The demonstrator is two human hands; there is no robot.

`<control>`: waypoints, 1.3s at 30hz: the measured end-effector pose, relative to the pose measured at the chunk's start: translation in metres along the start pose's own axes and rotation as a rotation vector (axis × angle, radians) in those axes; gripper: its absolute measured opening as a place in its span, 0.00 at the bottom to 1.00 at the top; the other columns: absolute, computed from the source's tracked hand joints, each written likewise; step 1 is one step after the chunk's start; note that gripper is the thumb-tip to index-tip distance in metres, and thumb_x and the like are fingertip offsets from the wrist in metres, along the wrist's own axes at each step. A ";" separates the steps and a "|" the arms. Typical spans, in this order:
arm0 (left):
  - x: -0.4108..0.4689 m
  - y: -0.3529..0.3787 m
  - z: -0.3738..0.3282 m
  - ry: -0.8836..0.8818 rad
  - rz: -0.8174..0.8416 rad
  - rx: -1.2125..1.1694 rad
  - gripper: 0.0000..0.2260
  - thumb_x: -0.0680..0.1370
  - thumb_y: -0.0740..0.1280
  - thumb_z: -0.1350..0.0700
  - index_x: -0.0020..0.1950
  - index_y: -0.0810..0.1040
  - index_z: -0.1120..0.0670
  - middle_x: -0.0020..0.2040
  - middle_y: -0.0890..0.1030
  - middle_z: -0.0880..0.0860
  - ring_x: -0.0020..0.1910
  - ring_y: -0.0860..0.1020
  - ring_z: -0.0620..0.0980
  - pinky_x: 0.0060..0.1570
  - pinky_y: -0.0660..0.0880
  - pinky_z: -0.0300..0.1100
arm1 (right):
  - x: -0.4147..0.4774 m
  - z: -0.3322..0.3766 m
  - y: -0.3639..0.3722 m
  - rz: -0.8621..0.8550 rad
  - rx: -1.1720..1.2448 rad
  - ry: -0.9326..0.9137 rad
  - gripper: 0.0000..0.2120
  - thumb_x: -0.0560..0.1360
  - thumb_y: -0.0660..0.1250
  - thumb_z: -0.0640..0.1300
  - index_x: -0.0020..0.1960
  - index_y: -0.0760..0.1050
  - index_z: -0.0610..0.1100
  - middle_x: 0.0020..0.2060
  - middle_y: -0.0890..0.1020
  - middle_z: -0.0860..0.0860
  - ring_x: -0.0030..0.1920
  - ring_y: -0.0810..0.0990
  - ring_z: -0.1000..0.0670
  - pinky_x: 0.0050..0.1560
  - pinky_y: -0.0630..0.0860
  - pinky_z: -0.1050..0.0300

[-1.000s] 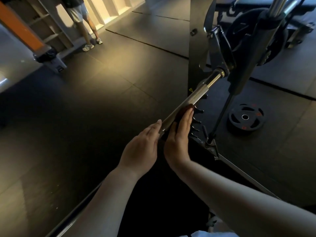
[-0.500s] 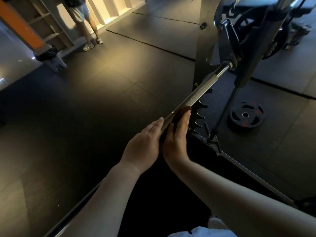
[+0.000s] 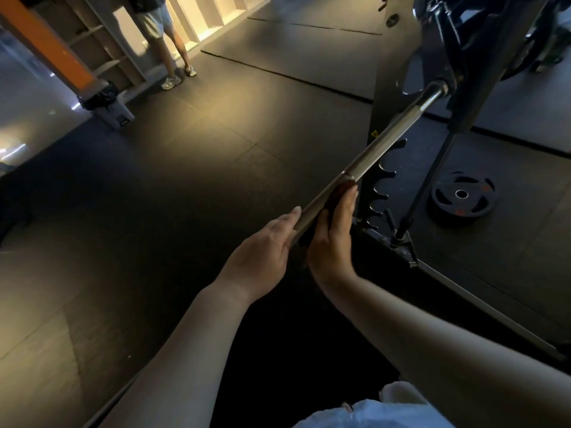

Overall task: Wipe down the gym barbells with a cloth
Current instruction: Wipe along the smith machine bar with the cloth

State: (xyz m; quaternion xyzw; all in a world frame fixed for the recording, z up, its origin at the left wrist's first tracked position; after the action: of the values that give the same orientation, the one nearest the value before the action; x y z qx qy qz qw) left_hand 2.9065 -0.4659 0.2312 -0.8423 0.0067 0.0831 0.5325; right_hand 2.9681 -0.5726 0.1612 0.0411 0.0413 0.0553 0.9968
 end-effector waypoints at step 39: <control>-0.060 -0.009 0.036 0.001 -0.144 -0.015 0.21 0.85 0.56 0.56 0.79 0.65 0.49 0.72 0.74 0.49 0.67 0.76 0.45 0.66 0.74 0.43 | -0.083 -0.009 0.038 0.289 -0.464 -0.323 0.43 0.80 0.60 0.31 0.82 0.39 0.57 0.79 0.32 0.63 0.78 0.28 0.55 0.79 0.38 0.44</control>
State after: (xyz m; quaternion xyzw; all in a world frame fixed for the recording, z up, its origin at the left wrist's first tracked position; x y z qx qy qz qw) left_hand 2.8437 -0.4344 0.2328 -0.8446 -0.0544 0.0443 0.5308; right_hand 2.8809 -0.5433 0.1624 -0.1734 -0.1376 0.1972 0.9550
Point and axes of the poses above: each hand's wrist, its own x-axis towards the middle knuckle, its own y-axis out of the palm, z = x × y, the point moved 6 cm from there along x, towards the middle knuckle
